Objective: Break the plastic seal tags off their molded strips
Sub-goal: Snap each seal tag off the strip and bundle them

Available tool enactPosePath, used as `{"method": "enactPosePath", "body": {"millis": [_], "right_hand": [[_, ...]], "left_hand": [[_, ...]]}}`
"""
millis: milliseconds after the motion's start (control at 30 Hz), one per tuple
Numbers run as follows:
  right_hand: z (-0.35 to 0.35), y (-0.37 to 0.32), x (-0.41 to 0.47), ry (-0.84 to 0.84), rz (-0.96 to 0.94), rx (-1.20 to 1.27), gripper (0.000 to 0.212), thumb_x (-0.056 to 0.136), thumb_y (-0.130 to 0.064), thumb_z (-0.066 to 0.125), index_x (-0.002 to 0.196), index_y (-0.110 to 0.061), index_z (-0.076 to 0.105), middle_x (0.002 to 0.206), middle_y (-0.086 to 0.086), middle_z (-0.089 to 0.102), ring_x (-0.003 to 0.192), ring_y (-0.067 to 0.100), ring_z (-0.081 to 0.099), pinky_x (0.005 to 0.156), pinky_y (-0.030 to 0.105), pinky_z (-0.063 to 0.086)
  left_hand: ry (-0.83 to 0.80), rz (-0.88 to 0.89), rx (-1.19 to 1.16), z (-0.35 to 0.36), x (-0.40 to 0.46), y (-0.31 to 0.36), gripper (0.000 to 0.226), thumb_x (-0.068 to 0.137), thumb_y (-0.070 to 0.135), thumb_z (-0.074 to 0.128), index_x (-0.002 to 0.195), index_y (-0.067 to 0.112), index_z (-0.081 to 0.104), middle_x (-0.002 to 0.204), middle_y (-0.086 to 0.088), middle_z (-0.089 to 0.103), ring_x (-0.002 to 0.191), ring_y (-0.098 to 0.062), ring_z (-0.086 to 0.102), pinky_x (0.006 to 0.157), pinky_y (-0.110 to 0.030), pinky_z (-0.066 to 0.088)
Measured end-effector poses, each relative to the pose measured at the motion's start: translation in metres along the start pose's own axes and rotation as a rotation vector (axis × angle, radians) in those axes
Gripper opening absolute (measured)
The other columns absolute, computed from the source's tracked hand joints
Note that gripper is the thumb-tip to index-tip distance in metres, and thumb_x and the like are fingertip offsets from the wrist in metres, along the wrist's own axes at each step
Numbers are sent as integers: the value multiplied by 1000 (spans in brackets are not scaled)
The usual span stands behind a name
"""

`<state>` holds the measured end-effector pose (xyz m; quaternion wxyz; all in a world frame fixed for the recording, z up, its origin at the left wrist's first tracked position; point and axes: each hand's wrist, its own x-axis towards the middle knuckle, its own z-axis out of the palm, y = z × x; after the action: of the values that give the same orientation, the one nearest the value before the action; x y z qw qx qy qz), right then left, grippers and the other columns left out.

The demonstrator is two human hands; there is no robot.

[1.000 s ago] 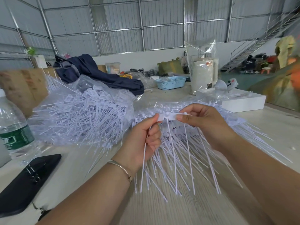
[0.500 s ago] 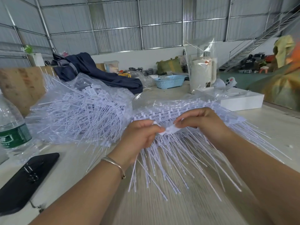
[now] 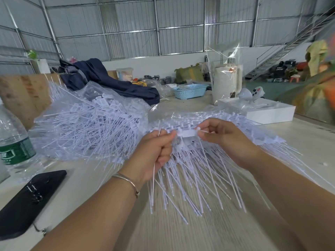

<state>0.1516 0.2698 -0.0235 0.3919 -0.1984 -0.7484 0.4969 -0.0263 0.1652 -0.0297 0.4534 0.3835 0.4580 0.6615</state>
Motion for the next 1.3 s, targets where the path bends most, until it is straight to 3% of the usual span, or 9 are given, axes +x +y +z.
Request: {"method": "enactPosePath", "body": {"millis": [233, 400, 500, 600, 667, 733, 833, 1067, 1300], "right_hand": [[5, 0, 2, 64, -119, -201, 6, 90, -8, 65, 83, -8, 66, 79, 7, 56, 71, 13, 48, 69, 20, 39], [7, -2, 1, 118, -191, -340, 6, 90, -12, 65, 84, -12, 67, 72, -4, 55, 62, 5, 46, 60, 12, 37], [6, -3, -2, 95, -289, -699, 13, 93, -23, 60, 85, -14, 66, 80, -2, 62, 75, 12, 54, 81, 28, 43], [5, -1, -1, 123, -307, -1059, 29, 97, -41, 48, 87, -19, 64, 83, -4, 61, 84, 12, 54, 109, 37, 21], [5, -1, -1, 91, -212, -912, 34, 96, -46, 46, 82, -18, 60, 74, -3, 58, 76, 11, 54, 106, 34, 24], [4, -1, -2, 60, -151, -629, 37, 93, -45, 53, 75, -12, 56, 65, 8, 51, 63, 13, 46, 81, 31, 37], [5, -5, -3, 48, -119, -454, 46, 88, -47, 59, 79, -3, 52, 67, 13, 41, 61, 14, 37, 61, 27, 30], [2, -13, -3, -57, -91, -76, 47, 71, -45, 71, 80, -1, 60, 75, 5, 54, 74, 14, 50, 77, 24, 41], [4, -15, -6, -163, -28, 71, 26, 65, -35, 73, 71, -12, 64, 70, 4, 59, 75, 16, 55, 75, 18, 45]], "left_hand": [[84, -41, 59, 9, 0, -5, 40, 98, 52, 41, 94, 15, 57, 52, 6, 38, 37, -5, 24, 31, -14, 19], [6, 25, 201, 10, -4, -4, 20, 79, 40, 72, 82, 21, 68, 54, 7, 27, 42, -8, 20, 36, -19, 18], [93, 4, 150, 10, -1, -8, 30, 78, 19, 77, 103, 13, 60, 51, 7, 26, 38, -7, 21, 34, -17, 20], [67, -28, 15, 8, 0, -6, 12, 78, 15, 74, 72, 18, 64, 56, 6, 23, 35, -4, 20, 29, -16, 18], [34, -50, -27, 6, -1, -4, 22, 73, 17, 75, 59, 22, 58, 56, 7, 22, 36, -4, 19, 29, -16, 17], [13, -63, -76, 7, -2, -4, 24, 71, 17, 75, 67, 21, 51, 56, 7, 21, 37, -3, 18, 29, -15, 16], [-23, -92, -199, 9, -3, -4, 24, 73, 15, 73, 72, 19, 49, 60, 7, 19, 37, -3, 17, 28, -15, 17], [-151, -137, -314, 14, -7, -4, 23, 73, 15, 71, 61, 20, 52, 59, 9, 19, 35, -2, 21, 28, -13, 18], [-376, -237, -312, 16, -12, -4, 31, 63, 21, 89, 63, 19, 58, 50, 9, 32, 37, -3, 18, 33, -13, 14]]}}
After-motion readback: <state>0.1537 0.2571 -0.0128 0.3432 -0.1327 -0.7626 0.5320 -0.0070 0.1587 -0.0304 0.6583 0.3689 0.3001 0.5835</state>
